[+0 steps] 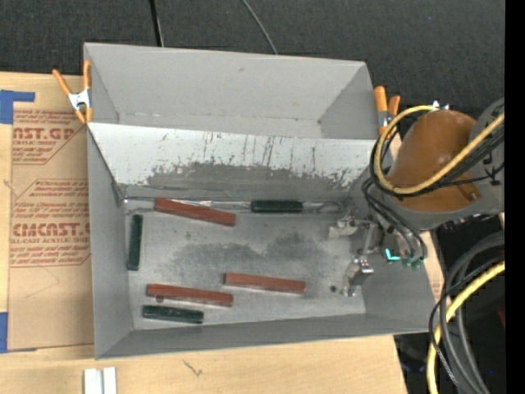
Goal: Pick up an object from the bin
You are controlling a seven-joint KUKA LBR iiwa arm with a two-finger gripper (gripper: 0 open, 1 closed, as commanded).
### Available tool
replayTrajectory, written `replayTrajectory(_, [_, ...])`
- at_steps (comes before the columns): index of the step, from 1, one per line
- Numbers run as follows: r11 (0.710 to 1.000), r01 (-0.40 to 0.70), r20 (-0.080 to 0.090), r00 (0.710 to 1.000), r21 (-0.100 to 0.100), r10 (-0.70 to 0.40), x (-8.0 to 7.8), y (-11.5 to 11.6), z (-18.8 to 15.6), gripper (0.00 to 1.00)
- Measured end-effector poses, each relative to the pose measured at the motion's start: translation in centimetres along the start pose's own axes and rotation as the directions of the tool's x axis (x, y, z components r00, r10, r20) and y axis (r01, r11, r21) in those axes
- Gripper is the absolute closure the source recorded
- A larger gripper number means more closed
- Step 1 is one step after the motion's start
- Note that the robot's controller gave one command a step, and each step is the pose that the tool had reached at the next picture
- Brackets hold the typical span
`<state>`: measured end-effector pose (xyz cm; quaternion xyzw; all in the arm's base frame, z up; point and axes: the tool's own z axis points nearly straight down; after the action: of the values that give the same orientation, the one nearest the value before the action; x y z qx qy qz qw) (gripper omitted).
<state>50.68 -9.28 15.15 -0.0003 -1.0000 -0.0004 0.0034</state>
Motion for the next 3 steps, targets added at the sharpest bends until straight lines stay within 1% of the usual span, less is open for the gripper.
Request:
replayTrajectory(1, [1.0,0.001,0.007,1.0,0.001,-0.001,-0.2,0.02,-0.34,1.0])
replayTrajectory(2, [1.0,0.001,0.007,1.0,0.001,-0.001,-0.2,0.03,-0.34,0.0])
replayTrajectory(3, [1.0,0.001,0.007,1.0,0.001,-0.001,-0.2,0.03,-0.34,0.0])
